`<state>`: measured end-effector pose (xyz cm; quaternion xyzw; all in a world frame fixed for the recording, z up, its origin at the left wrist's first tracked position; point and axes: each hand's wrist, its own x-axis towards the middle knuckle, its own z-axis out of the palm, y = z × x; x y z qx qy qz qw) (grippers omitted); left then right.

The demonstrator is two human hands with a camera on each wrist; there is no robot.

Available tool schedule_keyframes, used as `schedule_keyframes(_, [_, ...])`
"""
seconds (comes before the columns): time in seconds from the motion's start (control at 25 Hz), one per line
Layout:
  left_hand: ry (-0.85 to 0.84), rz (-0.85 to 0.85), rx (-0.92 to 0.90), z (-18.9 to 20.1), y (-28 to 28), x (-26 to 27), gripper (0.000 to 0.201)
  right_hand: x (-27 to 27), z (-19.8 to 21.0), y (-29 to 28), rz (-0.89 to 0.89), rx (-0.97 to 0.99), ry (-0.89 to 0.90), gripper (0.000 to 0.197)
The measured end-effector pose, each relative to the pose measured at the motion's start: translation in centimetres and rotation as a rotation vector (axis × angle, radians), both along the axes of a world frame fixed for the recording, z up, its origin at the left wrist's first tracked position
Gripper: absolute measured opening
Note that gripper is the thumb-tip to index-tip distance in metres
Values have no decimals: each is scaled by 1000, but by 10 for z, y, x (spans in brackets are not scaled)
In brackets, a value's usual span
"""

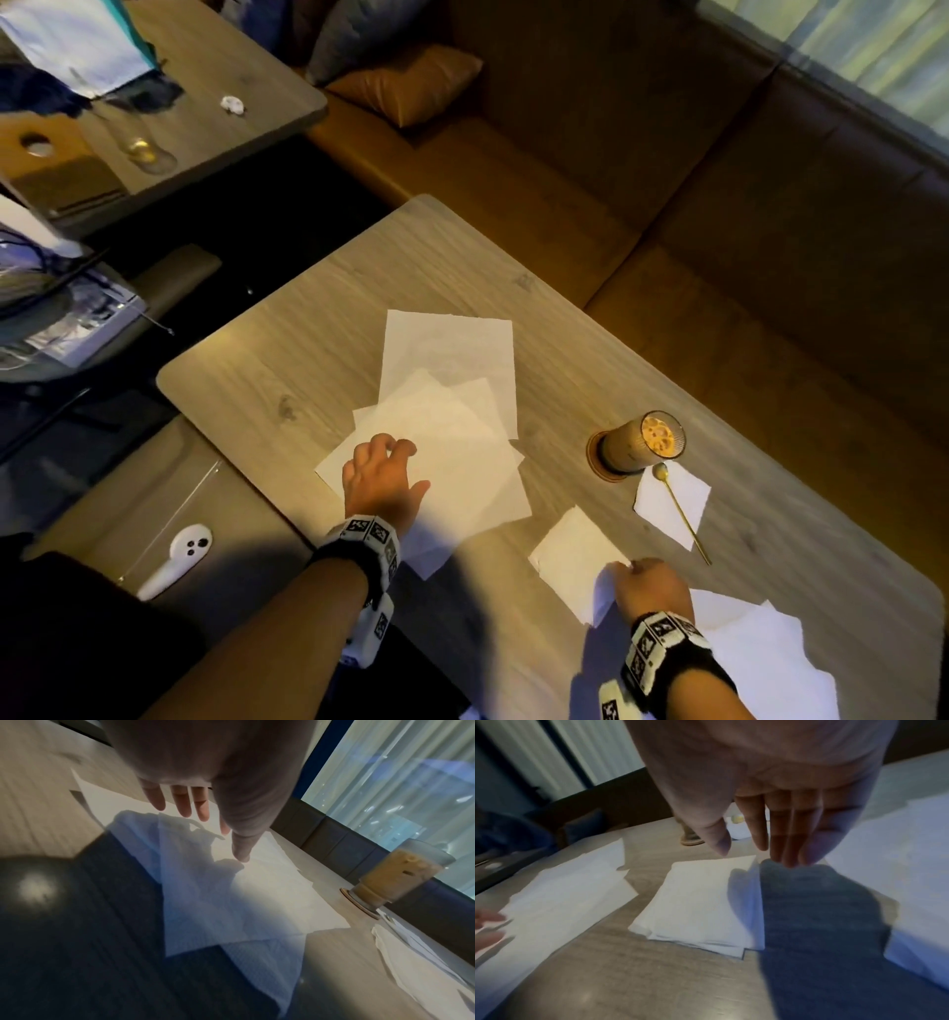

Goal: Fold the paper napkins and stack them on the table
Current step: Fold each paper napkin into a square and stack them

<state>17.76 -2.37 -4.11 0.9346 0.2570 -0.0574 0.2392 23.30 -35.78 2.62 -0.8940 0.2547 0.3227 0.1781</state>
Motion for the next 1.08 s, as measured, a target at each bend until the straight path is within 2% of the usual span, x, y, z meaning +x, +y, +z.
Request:
schedule_keyframes(0.12, [-61,-26,6,-4,0,0,33,7,-7,20,117,58,-198,20])
schedule_keyframes(0.32, [-102,-59,26,-10,-3,5,29,22,-5,68,295,278,-243,18])
schedule_keyframes(0.48, [-108,-72,49,-13,-8,10,27,27,-11,88,338,339,-216,18])
schedule_keyframes(0.76, [-143,-124,131,-7,-5,11,20,27,-19,94,382,330,-177,17])
schedule_keyframes(1.08, [-218,-161,52,7,6,14,14,31,-15,103,420,335,-191,17])
